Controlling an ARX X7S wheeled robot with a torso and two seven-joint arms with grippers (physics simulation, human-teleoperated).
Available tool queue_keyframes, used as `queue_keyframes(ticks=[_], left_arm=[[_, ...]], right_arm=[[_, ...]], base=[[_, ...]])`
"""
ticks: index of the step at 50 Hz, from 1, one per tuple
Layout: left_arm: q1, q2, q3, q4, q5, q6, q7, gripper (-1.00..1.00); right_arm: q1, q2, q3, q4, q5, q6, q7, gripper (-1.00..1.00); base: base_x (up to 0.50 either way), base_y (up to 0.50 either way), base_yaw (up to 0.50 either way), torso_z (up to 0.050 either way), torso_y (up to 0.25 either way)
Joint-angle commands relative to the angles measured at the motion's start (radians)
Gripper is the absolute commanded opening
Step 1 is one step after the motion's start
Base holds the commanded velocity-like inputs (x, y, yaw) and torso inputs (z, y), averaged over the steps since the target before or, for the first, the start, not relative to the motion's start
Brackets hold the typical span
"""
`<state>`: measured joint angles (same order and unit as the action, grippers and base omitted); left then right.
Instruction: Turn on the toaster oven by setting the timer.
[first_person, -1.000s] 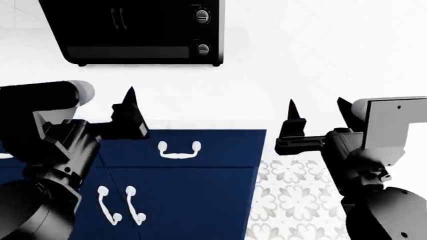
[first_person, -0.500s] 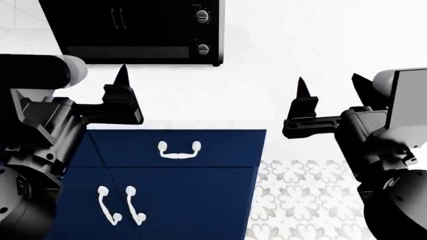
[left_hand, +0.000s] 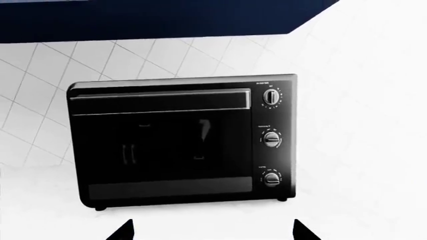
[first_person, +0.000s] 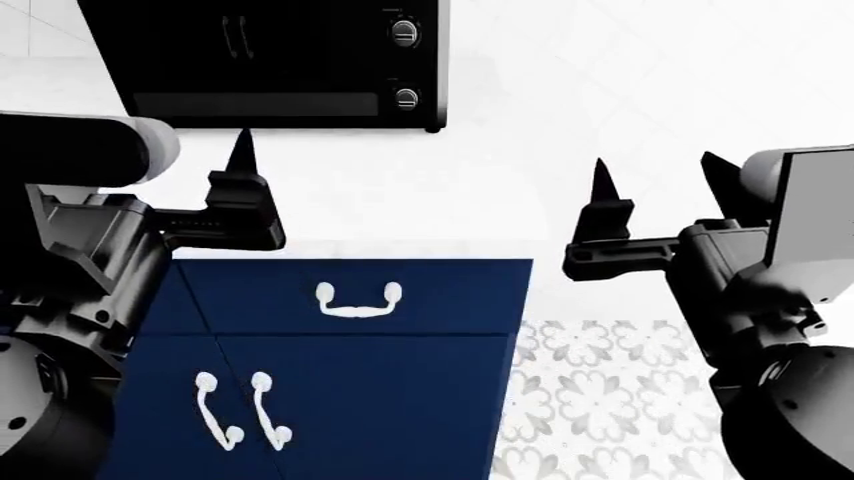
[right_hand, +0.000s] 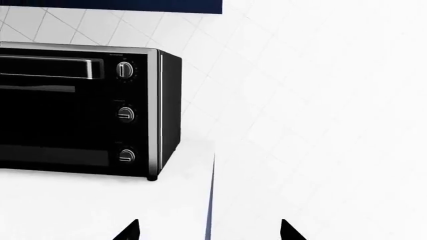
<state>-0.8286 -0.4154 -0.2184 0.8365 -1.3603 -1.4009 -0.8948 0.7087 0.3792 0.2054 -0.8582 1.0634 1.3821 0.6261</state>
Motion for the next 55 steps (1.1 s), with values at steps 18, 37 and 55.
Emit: queue_keyframes(ticks=[18, 37, 55], left_arm=[[0.027, -0.024, 0.047, 0.002, 0.092, 0.088, 0.061, 1.00], [0.031, -0.038, 0.048, 0.004, 0.070, 0.106, 0.042, 1.00], [0.024, -0.053, 0.059, 0.008, 0.056, 0.116, 0.026, 1.00]], right_arm=[[-0.029, 0.028, -0.055, 0.018, -0.015, -0.075, -0.023, 1.00], [-0.031, 0.038, -0.061, 0.026, -0.002, -0.090, -0.011, 1.00], [-0.031, 0.046, -0.069, 0.034, 0.004, -0.110, -0.005, 1.00]], base=[[0.00, 0.00, 0.00, 0.023, 0.000], [0.00, 0.00, 0.00, 0.050, 0.000], [0.00, 0.00, 0.00, 0.039, 0.000]])
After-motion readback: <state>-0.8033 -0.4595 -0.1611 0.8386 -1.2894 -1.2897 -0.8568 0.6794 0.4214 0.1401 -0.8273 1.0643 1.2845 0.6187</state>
